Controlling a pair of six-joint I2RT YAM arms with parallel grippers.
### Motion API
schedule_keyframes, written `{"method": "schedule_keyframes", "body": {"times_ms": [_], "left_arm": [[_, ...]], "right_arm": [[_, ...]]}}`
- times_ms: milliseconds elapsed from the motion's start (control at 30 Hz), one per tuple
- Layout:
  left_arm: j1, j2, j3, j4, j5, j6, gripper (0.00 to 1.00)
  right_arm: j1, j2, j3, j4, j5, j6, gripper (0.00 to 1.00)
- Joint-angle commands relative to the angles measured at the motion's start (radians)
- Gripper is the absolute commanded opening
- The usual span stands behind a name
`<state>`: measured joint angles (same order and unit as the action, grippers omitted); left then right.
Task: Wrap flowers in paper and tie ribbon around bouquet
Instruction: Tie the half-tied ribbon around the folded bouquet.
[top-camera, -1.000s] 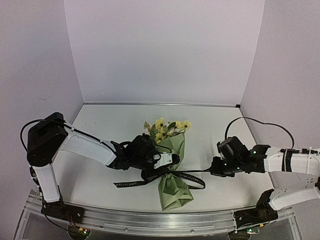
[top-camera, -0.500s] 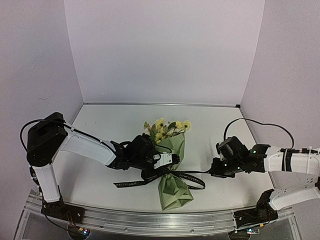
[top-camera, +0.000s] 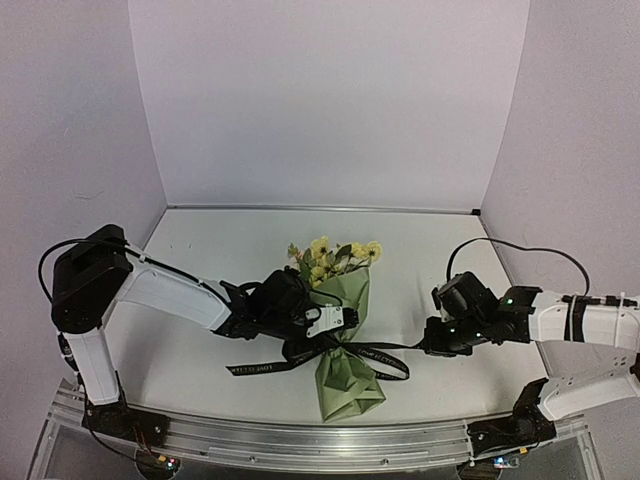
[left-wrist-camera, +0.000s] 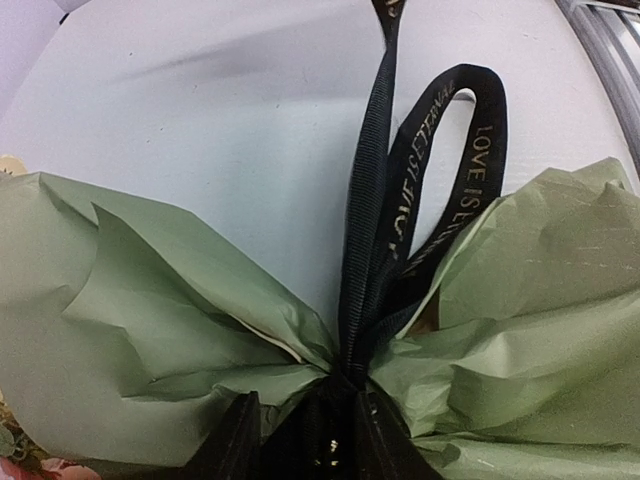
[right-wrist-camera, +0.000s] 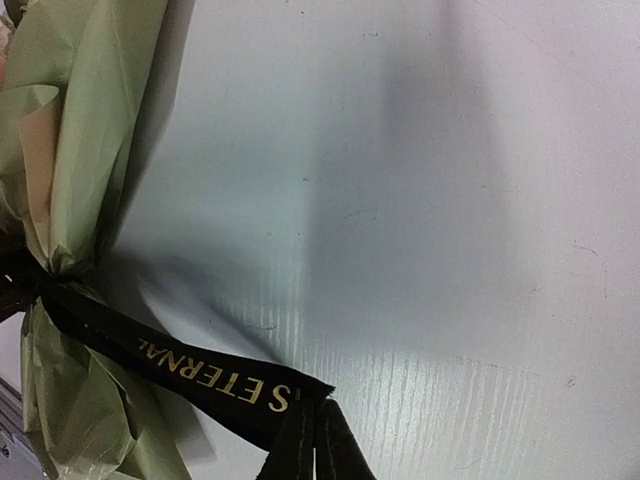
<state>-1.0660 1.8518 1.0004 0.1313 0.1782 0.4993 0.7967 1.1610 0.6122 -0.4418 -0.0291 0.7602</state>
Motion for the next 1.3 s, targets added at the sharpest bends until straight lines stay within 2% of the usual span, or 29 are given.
{"method": "schedule_keyframes", "body": {"times_ms": [0, 133, 267, 533, 733, 833, 1100, 1267], "left_arm": [[0.000, -0.067, 0.027, -0.068, -0.031, -0.062, 0.41], [0.001, -0.130, 0.035, -0.066, -0.067, -0.144, 0.50], [0.004, -0.205, 0.032, -0.062, -0.110, -0.245, 0.60], [0.055, -0.380, -0.070, -0.100, -0.299, -0.651, 0.65], [0.073, -0.492, -0.193, -0.200, -0.419, -0.981, 0.65], [0.081, -0.524, -0.259, -0.212, -0.435, -1.114, 0.66], [0.098, -0.451, -0.289, -0.168, -0.392, -1.238, 0.68], [0.098, -0.422, -0.292, -0.144, -0.357, -1.240, 0.66]], "right_arm": [[-0.006, -0.020, 0.056, -0.058, 0.004, -0.028, 0.15], [-0.006, -0.046, 0.046, -0.076, 0.019, -0.044, 0.35], [-0.006, -0.073, 0.036, -0.083, 0.020, -0.080, 0.46], [0.045, -0.088, 0.042, -0.092, -0.025, -0.169, 0.48], [0.114, -0.027, 0.050, -0.062, -0.033, -0.250, 0.47], [0.127, 0.011, 0.063, -0.051, -0.047, -0.265, 0.47], [0.138, 0.069, 0.092, -0.029, -0.074, -0.275, 0.47], [0.142, 0.065, 0.131, -0.048, -0.079, -0.277, 0.46]]}}
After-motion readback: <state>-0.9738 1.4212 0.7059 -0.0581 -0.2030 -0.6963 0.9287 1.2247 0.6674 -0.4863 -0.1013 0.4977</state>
